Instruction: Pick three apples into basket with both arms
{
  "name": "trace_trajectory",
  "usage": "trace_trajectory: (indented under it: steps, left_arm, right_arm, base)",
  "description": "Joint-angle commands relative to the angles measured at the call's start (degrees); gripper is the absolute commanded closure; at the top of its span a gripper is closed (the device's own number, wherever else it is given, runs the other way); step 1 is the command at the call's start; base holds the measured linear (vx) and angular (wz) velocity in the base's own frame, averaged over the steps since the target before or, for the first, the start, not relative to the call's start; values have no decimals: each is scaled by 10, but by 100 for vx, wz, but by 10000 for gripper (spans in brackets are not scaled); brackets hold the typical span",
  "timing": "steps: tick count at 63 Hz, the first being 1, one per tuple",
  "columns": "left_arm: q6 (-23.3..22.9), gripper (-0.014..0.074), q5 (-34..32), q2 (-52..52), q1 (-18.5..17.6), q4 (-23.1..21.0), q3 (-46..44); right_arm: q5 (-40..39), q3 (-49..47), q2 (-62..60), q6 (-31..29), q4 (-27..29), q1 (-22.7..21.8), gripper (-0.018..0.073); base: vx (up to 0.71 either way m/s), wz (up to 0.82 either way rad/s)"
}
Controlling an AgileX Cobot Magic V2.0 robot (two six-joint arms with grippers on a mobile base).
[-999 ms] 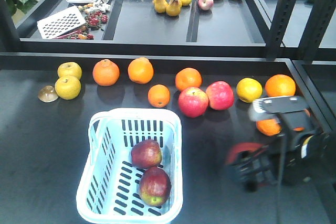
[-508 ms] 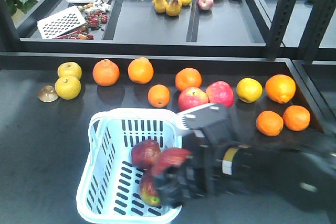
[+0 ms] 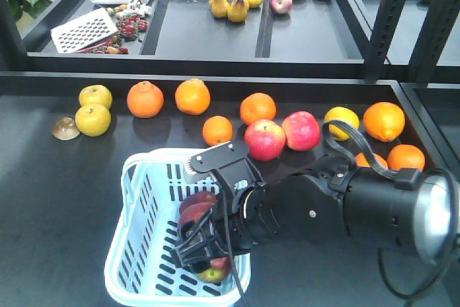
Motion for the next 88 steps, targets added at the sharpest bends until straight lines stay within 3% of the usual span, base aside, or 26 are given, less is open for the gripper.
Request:
trace_trajectory:
  steps: [1,9,28,34,51,59,66,77,88]
  left_arm:
    - [-7,10,-31,6,-2,16,-16]
    - [-7,10,-31,6,-2,16,-16]
    - [-7,10,-31,6,-2,16,-16]
    - [-7,10,-31,6,-2,16,-16]
    - [-7,10,-31,6,-2,16,-16]
    - [-7,10,-31,6,-2,16,-16]
    - [-7,10,-31,6,-2,16,-16]
    - [-7,10,-31,6,-2,16,-16]
    - [-7,10,-31,6,-2,16,-16]
  right_arm:
    - [-28,-20,-22,-7,2,0,-77]
    - [-28,-20,-22,-7,2,-2,-114]
    - [6,-20,-62,6,-29,-2,-95]
    - [23,-20,-92,36,-72,-2,-83]
    - [157,-19,-198,192,-299,-2,-72]
    - [218,-19,-242,237,-370,-2,-72]
    - [248,-19,-282,257,-398,-7,-72]
    - [258,-19,-327,242,-394,-98,-72]
    - [277,-19,-353,154,-332,-232,-71]
  base:
    - [0,0]
    - [0,0]
    - [0,0]
    - [0,0]
    - [0,0]
    - [0,0]
    - [0,0]
    - [0,0]
    - [0,0]
